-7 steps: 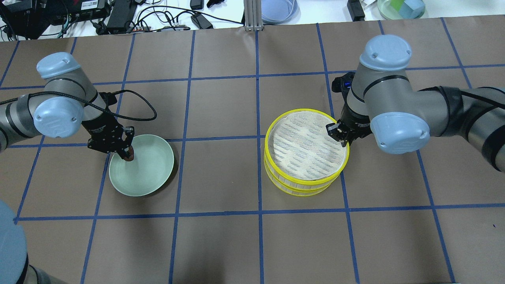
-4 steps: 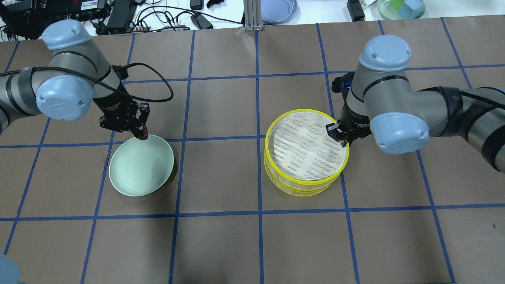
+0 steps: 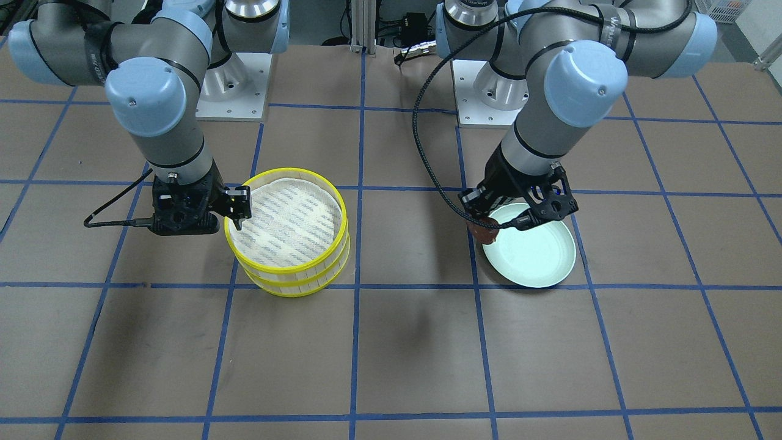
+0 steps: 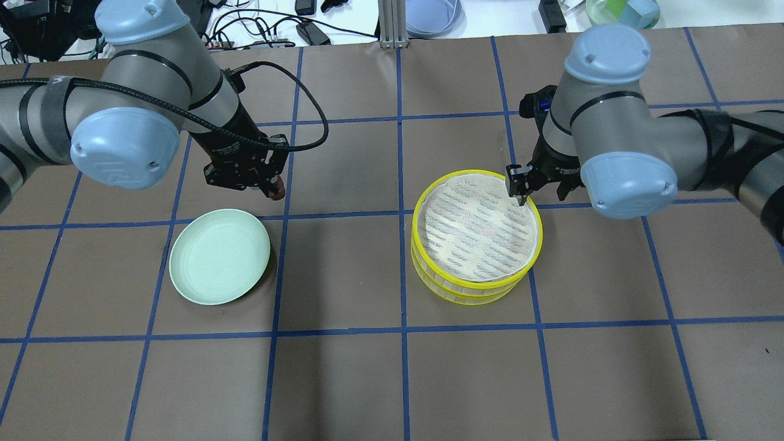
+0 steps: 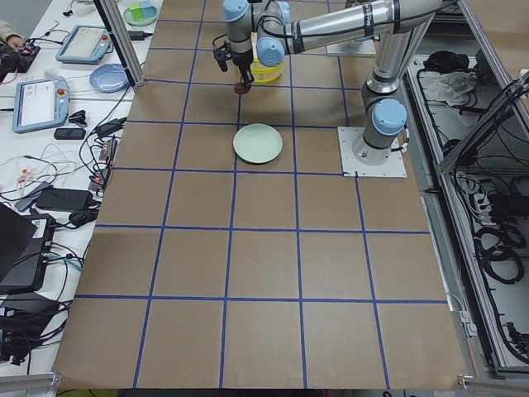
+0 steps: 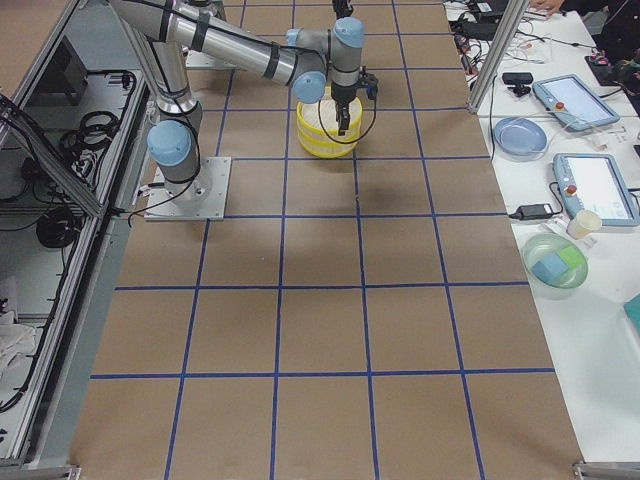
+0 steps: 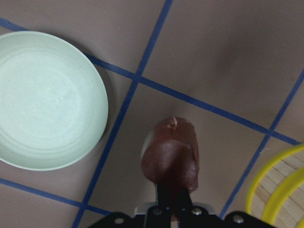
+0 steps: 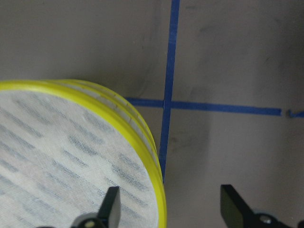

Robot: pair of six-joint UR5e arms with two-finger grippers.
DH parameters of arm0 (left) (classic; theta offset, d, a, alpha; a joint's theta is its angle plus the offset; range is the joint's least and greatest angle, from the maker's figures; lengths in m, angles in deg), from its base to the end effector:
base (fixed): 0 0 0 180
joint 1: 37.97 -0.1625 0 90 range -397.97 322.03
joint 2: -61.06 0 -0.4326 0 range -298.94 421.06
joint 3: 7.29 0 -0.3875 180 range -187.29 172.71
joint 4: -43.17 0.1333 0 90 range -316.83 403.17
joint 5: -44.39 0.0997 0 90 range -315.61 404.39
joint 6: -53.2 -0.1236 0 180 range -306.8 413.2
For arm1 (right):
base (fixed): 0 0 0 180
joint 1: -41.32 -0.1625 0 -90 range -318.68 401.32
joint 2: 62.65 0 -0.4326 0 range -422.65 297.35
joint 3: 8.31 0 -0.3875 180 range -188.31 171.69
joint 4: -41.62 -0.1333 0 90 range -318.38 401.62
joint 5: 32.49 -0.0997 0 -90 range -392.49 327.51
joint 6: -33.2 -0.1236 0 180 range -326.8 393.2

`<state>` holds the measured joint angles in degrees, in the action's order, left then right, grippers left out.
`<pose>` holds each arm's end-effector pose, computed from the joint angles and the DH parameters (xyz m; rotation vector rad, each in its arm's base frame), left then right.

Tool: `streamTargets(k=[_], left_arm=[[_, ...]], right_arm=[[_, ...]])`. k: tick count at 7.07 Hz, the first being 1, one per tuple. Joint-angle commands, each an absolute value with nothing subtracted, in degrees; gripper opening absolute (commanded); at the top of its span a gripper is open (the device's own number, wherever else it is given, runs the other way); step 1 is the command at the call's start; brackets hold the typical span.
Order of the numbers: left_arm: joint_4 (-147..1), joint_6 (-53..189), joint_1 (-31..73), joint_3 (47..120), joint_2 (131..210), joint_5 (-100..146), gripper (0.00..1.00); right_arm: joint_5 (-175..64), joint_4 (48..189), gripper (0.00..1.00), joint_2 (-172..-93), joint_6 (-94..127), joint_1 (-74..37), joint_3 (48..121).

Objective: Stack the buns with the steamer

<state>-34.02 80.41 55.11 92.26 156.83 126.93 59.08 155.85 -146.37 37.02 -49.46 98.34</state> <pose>-0.1766 -0.5027 0.3637 0.6366 -2.9575 -0.1155 0.1368 -0.5049 0.3203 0.1245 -3.1109 0.0342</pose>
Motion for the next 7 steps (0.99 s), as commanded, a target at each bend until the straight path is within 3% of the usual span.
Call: streamTargets(k=[1, 4, 7], left_arm=[[-32.9, 91.7, 62.7, 90.6, 155.8, 122.7, 0.00], [-19.5, 106.2, 73.7, 88.7, 158.3, 118.6, 0.00], [-15.4, 110.8, 77.4, 88.8, 164.0, 118.8, 0.00]], right_arm=[[58.7, 145.3, 0.99, -148.5, 36.9, -49.4, 86.2], [58.6, 128.9, 1.00, -149.1, 34.5, -49.5, 69.1], [58.4, 128.2, 1.00, -149.4, 34.5, -49.5, 69.5]])
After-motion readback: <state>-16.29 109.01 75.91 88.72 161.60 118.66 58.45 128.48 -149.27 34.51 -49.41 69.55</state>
